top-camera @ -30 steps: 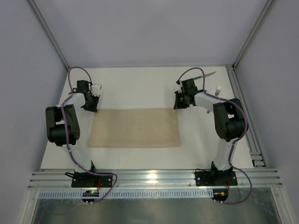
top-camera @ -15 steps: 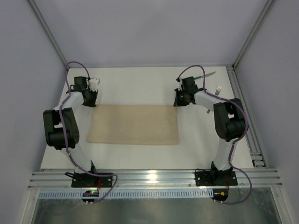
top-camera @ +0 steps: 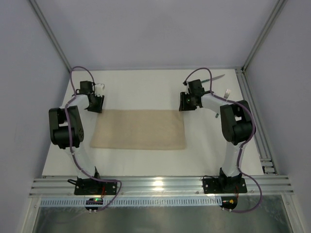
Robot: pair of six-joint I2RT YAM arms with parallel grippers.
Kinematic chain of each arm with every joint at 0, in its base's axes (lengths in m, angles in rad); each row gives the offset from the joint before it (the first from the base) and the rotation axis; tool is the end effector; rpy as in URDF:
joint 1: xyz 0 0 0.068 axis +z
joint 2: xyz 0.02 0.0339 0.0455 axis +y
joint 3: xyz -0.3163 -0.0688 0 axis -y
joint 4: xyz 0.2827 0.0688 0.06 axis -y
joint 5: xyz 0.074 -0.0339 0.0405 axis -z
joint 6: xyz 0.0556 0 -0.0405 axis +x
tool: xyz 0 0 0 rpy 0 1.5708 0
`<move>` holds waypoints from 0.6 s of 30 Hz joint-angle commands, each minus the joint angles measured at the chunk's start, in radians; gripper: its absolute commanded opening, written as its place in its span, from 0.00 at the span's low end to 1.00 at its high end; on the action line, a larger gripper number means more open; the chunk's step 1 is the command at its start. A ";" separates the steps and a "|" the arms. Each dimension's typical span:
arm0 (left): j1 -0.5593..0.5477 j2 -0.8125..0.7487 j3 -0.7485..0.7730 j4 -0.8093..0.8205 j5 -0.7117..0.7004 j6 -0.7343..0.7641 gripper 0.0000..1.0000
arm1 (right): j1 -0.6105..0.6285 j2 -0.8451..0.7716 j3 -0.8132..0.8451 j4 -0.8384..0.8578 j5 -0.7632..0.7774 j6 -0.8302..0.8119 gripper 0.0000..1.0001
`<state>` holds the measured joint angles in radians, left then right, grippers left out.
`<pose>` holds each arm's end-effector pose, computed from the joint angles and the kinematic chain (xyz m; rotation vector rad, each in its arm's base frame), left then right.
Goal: Fold the napkin into a case and place the utensils inside
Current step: Smooth out the rectangle-folded napkin at the center of the board.
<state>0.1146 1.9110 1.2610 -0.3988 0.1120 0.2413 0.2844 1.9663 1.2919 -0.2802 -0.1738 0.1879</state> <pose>0.4491 0.0454 0.1763 0.2041 2.6010 -0.0206 0.4528 0.1424 0.1706 -0.1938 2.5463 0.4063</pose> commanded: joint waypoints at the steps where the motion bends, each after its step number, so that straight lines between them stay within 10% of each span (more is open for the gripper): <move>1: 0.007 -0.044 0.040 0.055 -0.026 -0.017 0.39 | -0.005 -0.043 0.041 -0.010 0.051 -0.015 0.46; 9: 0.008 -0.262 -0.031 -0.098 0.023 -0.011 0.42 | 0.071 -0.296 -0.099 -0.039 0.292 -0.022 0.57; 14: 0.008 -0.337 -0.156 -0.394 0.135 0.085 0.27 | 0.257 -0.406 -0.198 -0.057 0.195 -0.034 0.17; 18: 0.007 -0.372 -0.282 -0.477 0.118 0.147 0.25 | 0.422 -0.406 -0.275 -0.016 0.039 0.027 0.04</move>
<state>0.1181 1.5448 1.0782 -0.6983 0.2024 0.3191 0.6323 1.5532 1.0821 -0.3092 -0.0139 0.1722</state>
